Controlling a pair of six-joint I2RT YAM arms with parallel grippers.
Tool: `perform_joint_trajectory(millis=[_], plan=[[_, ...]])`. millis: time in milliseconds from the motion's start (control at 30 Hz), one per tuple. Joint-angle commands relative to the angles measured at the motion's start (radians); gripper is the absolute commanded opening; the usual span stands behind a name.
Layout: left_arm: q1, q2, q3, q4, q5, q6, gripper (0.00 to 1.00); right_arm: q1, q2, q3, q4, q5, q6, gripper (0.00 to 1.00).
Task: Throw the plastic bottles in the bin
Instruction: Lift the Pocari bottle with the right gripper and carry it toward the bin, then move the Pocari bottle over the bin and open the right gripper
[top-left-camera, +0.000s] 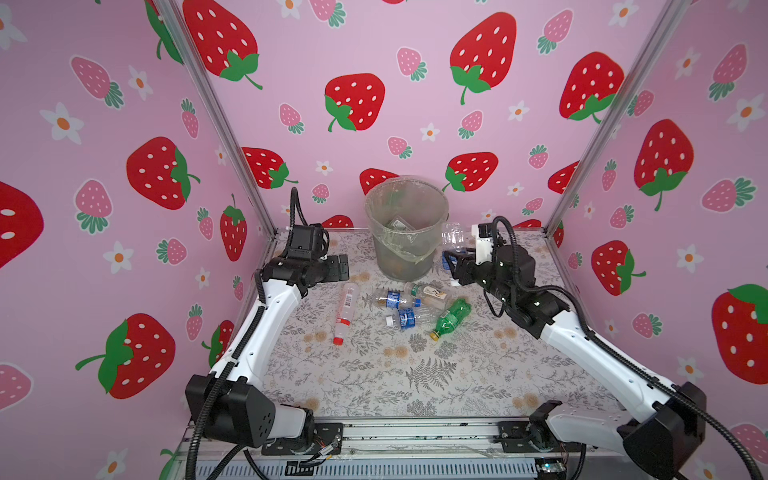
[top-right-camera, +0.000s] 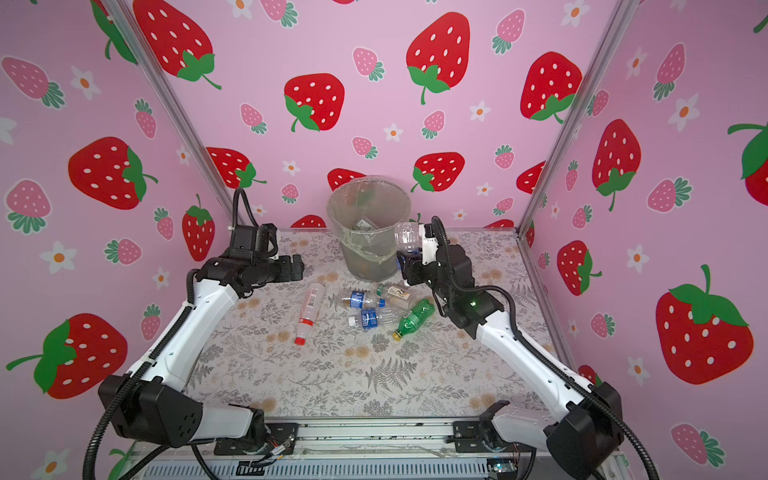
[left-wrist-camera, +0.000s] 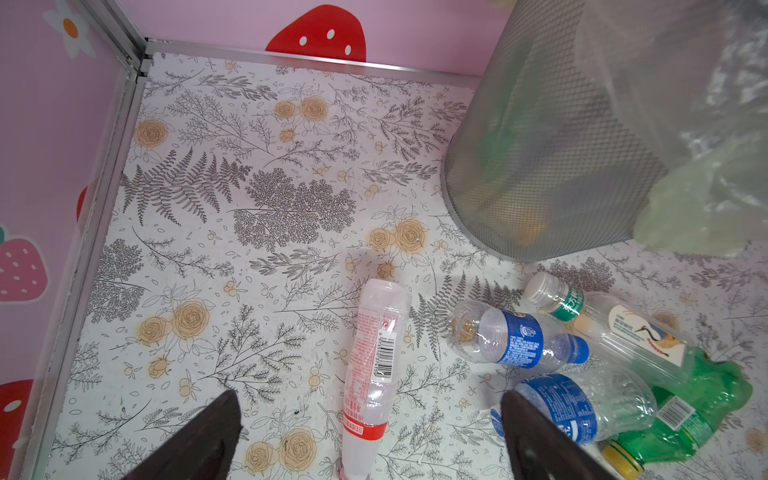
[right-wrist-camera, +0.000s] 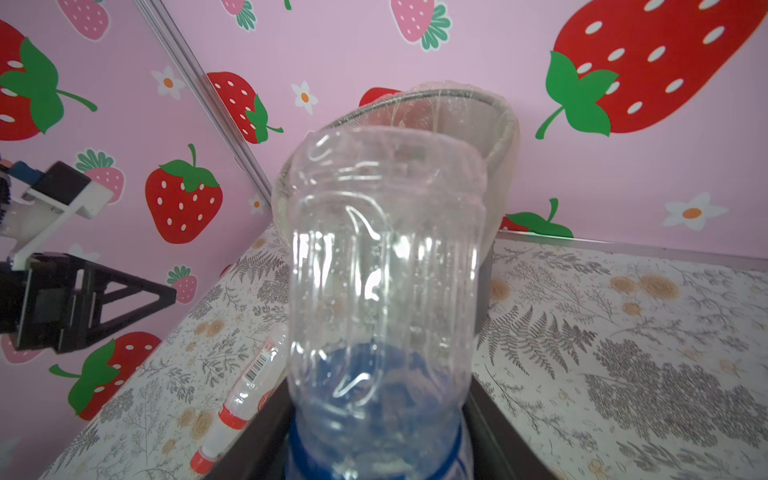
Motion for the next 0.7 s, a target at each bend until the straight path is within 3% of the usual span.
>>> perform_joint_trajectory(millis=[0,133,200,233,333,500,667], plan=[[0.005,-0.001,0.04,-0.02,0.025,-0.007,0.99,0.004,0.099,0.149,0.124,0.005,-0.056,0.58],[0.022,-0.001,0.029,-0.001,0.056,-0.02,0.99,0.003,0.387,0.503,0.082,0.005,-0.1,0.61],[0.034,0.001,0.031,-0.006,0.044,-0.018,0.99,0.003,0.535,0.718,0.002,0.012,-0.11,0.77],[0.039,0.001,0.031,-0.006,0.038,-0.019,0.99,0.002,0.603,0.81,-0.04,0.02,-0.114,0.99],[0.052,-0.001,0.029,-0.006,0.032,-0.019,0.99,-0.002,0.698,0.971,-0.137,0.008,-0.093,0.99],[0.057,-0.007,0.029,-0.003,0.037,-0.018,0.99,-0.001,0.588,0.821,-0.079,0.007,-0.082,0.99],[0.059,-0.005,0.028,-0.004,0.044,-0.022,0.99,-0.002,0.372,0.532,0.017,0.025,-0.097,0.99]])
